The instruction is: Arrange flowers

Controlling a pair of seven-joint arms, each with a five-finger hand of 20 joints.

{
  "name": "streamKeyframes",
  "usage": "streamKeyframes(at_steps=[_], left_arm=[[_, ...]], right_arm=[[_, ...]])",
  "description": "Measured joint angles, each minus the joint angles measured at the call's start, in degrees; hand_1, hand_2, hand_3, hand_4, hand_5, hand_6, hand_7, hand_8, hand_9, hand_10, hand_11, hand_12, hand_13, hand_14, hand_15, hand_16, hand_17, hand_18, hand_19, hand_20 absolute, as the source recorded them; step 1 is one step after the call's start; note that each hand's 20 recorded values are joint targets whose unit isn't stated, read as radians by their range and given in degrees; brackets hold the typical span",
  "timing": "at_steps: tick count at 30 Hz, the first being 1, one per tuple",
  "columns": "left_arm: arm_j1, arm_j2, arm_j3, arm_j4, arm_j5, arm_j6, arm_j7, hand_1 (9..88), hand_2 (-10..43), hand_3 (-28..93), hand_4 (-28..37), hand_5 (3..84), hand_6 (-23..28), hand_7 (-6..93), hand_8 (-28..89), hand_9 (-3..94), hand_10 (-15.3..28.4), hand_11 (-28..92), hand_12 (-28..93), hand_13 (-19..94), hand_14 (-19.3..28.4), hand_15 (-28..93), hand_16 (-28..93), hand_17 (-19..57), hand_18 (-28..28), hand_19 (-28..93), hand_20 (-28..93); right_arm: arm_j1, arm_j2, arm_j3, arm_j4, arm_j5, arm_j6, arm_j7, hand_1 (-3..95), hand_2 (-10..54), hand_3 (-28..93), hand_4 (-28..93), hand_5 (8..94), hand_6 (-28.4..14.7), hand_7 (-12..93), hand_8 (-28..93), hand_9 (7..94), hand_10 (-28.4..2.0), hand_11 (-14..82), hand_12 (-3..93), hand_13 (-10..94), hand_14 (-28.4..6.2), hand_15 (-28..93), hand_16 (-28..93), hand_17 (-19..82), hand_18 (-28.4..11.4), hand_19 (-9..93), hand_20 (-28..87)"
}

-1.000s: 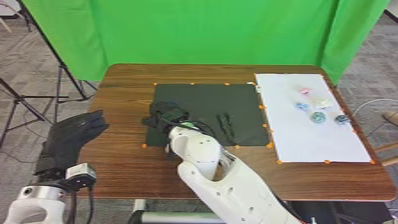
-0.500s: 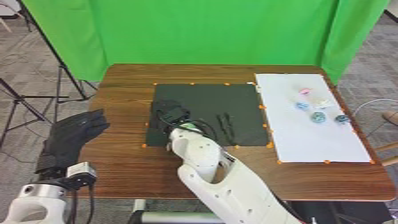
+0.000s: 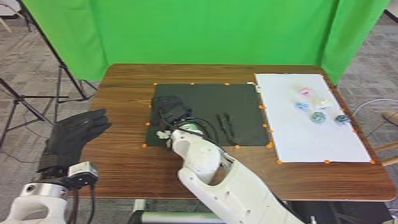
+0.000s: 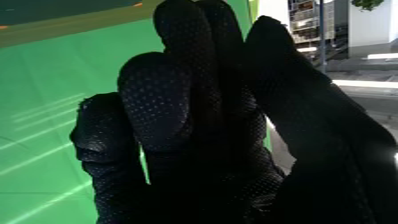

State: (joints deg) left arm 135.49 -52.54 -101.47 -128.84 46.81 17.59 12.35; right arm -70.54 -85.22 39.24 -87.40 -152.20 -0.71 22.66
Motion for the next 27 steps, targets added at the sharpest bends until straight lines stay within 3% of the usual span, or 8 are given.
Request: streamKeyframes(at_steps=[4, 7, 9, 12, 14, 16, 21, 27], left_arm=[[0.1, 0.0, 0.02, -0.03, -0.04, 0.11, 0.21, 29.2, 5.9, 83, -10.6, 49.9, 15.0, 15.1, -9, 41.1, 21.9, 36, 10, 28, 28.0, 58, -11, -9.3, 21.5, 57, 15], [1.6, 0.0, -0.71, -0.68, -0.33, 0.72, 1.28, 28.9, 5.8, 83, -10.6, 49.9, 15.0, 15.0, -9, 41.1, 21.9, 36, 10, 28, 28.1, 58, -11, -9.3, 21.4, 57, 15], [4.0, 0.0, -2.06, -1.58, -0.81, 1.4, 2.82, 28.7, 5.6, 83, -10.7, 49.9, 15.0, 15.0, -9, 41.1, 21.9, 36, 10, 28, 28.1, 58, -11, -9.3, 21.5, 57, 15], [8.1, 0.17, -3.99, -2.83, -2.0, 3.17, 6.16, 28.3, 5.6, 83, -11.3, 49.8, 15.0, 15.1, -9, 41.0, 21.8, 36, 10, 28, 28.0, 58, -11, -9.3, 21.5, 57, 15], [10.4, 0.57, -4.47, -3.17, -2.89, 4.66, 8.14, 27.8, 5.4, 83, -11.5, 49.8, 15.0, 15.1, -9, 40.8, 21.8, 35, 10, 28, 28.0, 58, -11, -9.3, 21.5, 57, 15], [12.0, 1.03, -4.71, -3.33, -3.66, 5.78, 9.23, 27.5, 5.4, 83, -11.9, 49.7, 15.0, 15.0, -9, 40.7, 21.8, 35, 10, 28, 28.0, 58, -11, -9.3, 21.5, 57, 15], [13.5, 1.7, -4.54, -3.4, -4.5, 6.78, 9.73, 27.4, 5.3, 83, -12.6, 49.4, 14.8, 15.0, -9, 40.1, 21.6, 35, 10, 27, 27.8, 57, -11, -9.4, 21.5, 56, 15], [13.2, 1.77, -3.19, -3.41, -4.46, 6.85, 9.67, 27.4, 5.3, 83, -12.9, 49.1, 14.8, 14.9, -9, 40.0, 21.6, 35, 10, 27, 27.8, 57, -11, -9.4, 21.5, 56, 15]], right_arm=[[0.0, 0.1, 0.0, -0.2, 0.4, -0.1, 0.0, 33.0, 2.0, 78, -28, 73.9, -1.4, 27, -6, 80.1, -12.6, 29.1, 18.9, 75, -7.2, 67, 24, 46, -19.2, 93, 27], [0.1, 0.7, -0.5, -1.5, 1.5, -0.7, 0.0, 25.8, 5.4, 80, -28, 71.5, -3.0, 26, -13, 76.4, -14.8, 28.5, 18.6, 71, -9.9, 68, 24, 43, -20.8, 93, 26], [0.6, 2.0, -1.9, -3.5, 4.0, -1.3, 0.2, 25.0, 5.6, 80, -28, 69.7, -3.7, 26, -13, 73.7, -15.6, 28.3, 18.5, 69, -10.9, 69, 23, 42, -21.0, 93, 25], [2.6, 5.7, -5.1, -8.8, 10.7, -3.9, 1.0, 24.2, 5.7, 81, -28, 64.3, -5.6, 23, -12, 68.4, -17.2, 27.5, 18.2, 65, -12.3, 71, 22, 39, -21.0, 93, 23], [4.1, 8.5, -5.6, -13.2, 15.1, -7.6, 1.4, 24.1, 5.6, 81, -28, 62.3, -6.2, 22, -12, 66.4, -17.7, 27.0, 18.0, 64, -12.9, 71, 22, 38, -21.0, 93, 22], [5.6, 11.5, -5.1, -17.4, 18.4, -11.3, 1.7, 24.1, 5.6, 81, -28, 60.8, -7.0, 21, -11, 64.5, -18.3, 26.3, 17.9, 62, -13.6, 72, 21, 37, -21.1, 93, 21], [6.1, 19.3, 2.6, -25.3, 22.8, -12.8, 2.2, 25.3, 4.9, 82, -27, 59.7, -7.5, 20, -11, 62.7, -18.8, 25.2, 17.5, 61, -13.9, 72, 20, 37, -21.0, 93, 21], [-1.0, 30.3, 17.0, -29.3, 25.6, -2.9, 4.2, 26.1, 4.2, 82, -27, 59.0, -7.5, 21, -11, 61.8, -18.4, 24.7, 17.2, 61, -13.6, 72, 20, 38, -20.4, 93, 22]])
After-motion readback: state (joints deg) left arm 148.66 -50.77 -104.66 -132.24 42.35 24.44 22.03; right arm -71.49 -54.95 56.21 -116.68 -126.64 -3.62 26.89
